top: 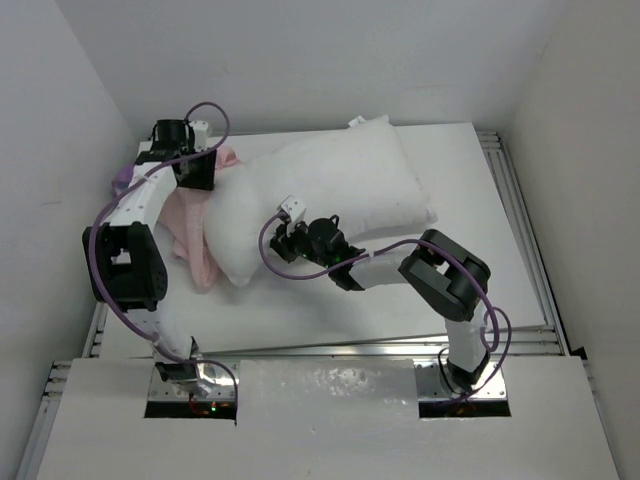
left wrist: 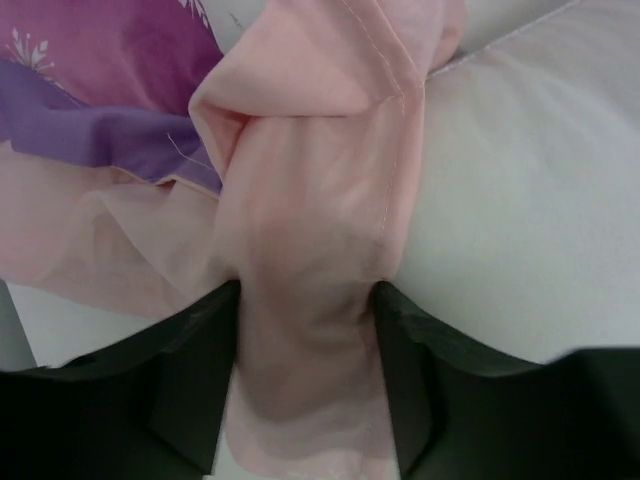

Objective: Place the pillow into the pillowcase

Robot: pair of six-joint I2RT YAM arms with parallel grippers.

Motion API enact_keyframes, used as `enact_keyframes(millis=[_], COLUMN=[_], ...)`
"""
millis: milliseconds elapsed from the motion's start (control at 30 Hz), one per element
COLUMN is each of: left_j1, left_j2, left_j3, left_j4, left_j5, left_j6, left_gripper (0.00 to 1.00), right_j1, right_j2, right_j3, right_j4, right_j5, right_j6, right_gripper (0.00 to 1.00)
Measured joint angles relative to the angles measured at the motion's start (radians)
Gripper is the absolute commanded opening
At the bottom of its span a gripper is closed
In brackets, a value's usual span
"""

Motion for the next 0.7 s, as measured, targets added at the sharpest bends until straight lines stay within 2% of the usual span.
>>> enact_keyframes(millis=[33,67,100,133,200,233,267,367,467,533,567,700], left_j1=[0.000,-0.001,-0.002,-0.004,-0.007,-0.009,-0.011,-0.019,-0.032,-0.037,-0.039,-0.042], left_j2=[0.005,0.006,0.008,0.009,0.011,0.012,0.012,0.011,-0.003,-0.022,-0.032,-0.059], left_j3=[0.008,0.014,0.017,0.019,0.020,0.020,0.021,0.032,0.044,0.048,0.048,0.050], left_j4=[0.001,0.004,0.008,0.014,0.015,0.015,0.014,0.009,0.008,0.007,0.007,0.007], left_j5=[0.006,0.011,0.016,0.018,0.024,0.026,0.026,0.024,0.025,0.026,0.027,0.034], left_j6=[-0.005,-0.010,-0.019,-0.017,-0.016,-0.016,-0.016,-0.012,-0.008,-0.005,-0.004,0.000], left_gripper=[0.40,0.15,0.04,0.00,0.00,0.00,0.00,0.00,0.00,0.00,0.00,0.00], right_j1=[0.000,0.000,0.000,0.000,0.000,0.000,0.000,0.000,-0.004,-0.025,-0.043,-0.154], right_j2=[0.000,0.000,0.000,0.000,0.000,0.000,0.000,-0.029,-0.111,-0.153,-0.161,-0.142], right_j3=[0.000,0.000,0.000,0.000,0.000,0.000,0.000,0.009,0.071,0.184,0.250,0.576], right_j4=[0.000,0.000,0.000,-0.001,-0.004,-0.005,-0.013,-0.094,-0.291,-0.448,-0.505,-0.733], right_j5=[0.000,-0.001,-0.002,-0.003,-0.006,-0.010,-0.018,-0.064,-0.144,-0.245,-0.287,-0.458], right_j6=[0.000,0.000,0.000,0.000,-0.002,-0.010,-0.020,-0.083,-0.172,-0.223,-0.240,-0.290], right_gripper=[0.05,0.05,0.05,0.05,0.14,0.23,0.46,0.78,0.86,0.92,0.99,0.99])
